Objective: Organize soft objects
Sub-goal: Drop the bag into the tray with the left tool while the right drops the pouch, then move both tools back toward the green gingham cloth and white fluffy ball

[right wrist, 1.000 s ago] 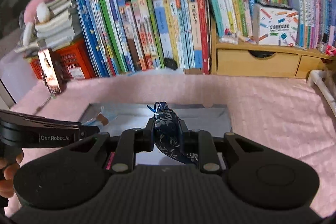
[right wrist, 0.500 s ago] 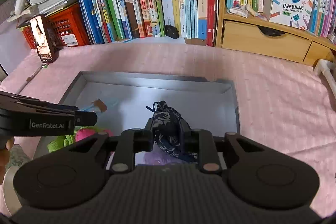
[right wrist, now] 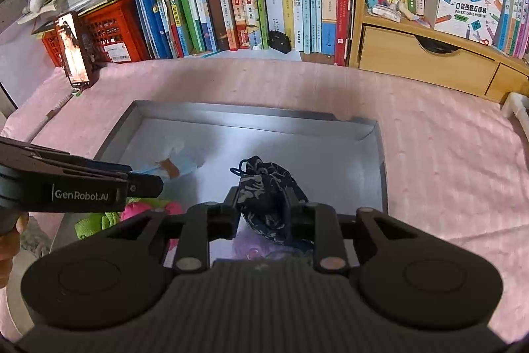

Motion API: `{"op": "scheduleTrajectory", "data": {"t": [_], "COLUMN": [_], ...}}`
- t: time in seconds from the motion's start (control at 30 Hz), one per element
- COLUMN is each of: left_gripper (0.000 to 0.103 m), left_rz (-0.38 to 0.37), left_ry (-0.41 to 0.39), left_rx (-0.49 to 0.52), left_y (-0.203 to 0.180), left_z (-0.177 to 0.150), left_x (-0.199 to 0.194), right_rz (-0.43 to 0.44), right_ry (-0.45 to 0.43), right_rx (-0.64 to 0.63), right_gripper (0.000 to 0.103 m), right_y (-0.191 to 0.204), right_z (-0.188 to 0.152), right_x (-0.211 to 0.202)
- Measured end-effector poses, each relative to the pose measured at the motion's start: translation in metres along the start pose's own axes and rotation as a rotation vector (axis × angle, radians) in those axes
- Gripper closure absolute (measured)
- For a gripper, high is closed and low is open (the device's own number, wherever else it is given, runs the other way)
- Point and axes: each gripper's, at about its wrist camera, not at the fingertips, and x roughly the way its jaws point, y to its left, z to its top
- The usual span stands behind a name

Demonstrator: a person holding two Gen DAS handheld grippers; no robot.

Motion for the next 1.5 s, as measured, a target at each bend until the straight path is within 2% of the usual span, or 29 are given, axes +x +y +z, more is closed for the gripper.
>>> {"op": "scheduleTrajectory", "data": {"t": [0.13, 0.4, 0.63, 0.93, 1.2, 1.5], "left_gripper": [0.056, 0.048, 0.038, 0.029, 0.025, 0.021], "left_rz": [-0.002, -0.004, -0.016, -0.060, -0.093, -0.104], "left_ry": [-0.025, -0.080, -0.159, -0.279, -0.379, -0.454], "left_rx": [0.001, 0.036, 0.090, 0.166, 0.221, 0.196], "left_y": [0.000, -0.004, -0.008, -0.018, -0.023, -0.006], "left_z": [-0.002, -0.012, -0.034, -0.082, -0.130, -0.177], "left_x": [-0.011, -0.040, -0.079, -0.135, -0.173, -0.195], "right_rz": [0.018, 0.026, 0.027, 0.027, 0.023, -0.016], "right_ry": [-0.013, -0.058, -0.136, -0.266, -0.366, -0.452], "right_rx": [0.013, 0.008, -0.028, -0.112, -0.180, -0.215], "right_gripper": [0.042, 0.036, 0.028, 0.019, 0.016, 0.011], "right_y": [0.000, 0.006, 0.015, 0.030, 0.042, 0.043], "right_z": [-0.002, -0.001, -0.011, -0.041, -0.078, -0.123], "right_x": [-0.006, -0.030, -0.063, -0.115, -0.155, -0.180]}}
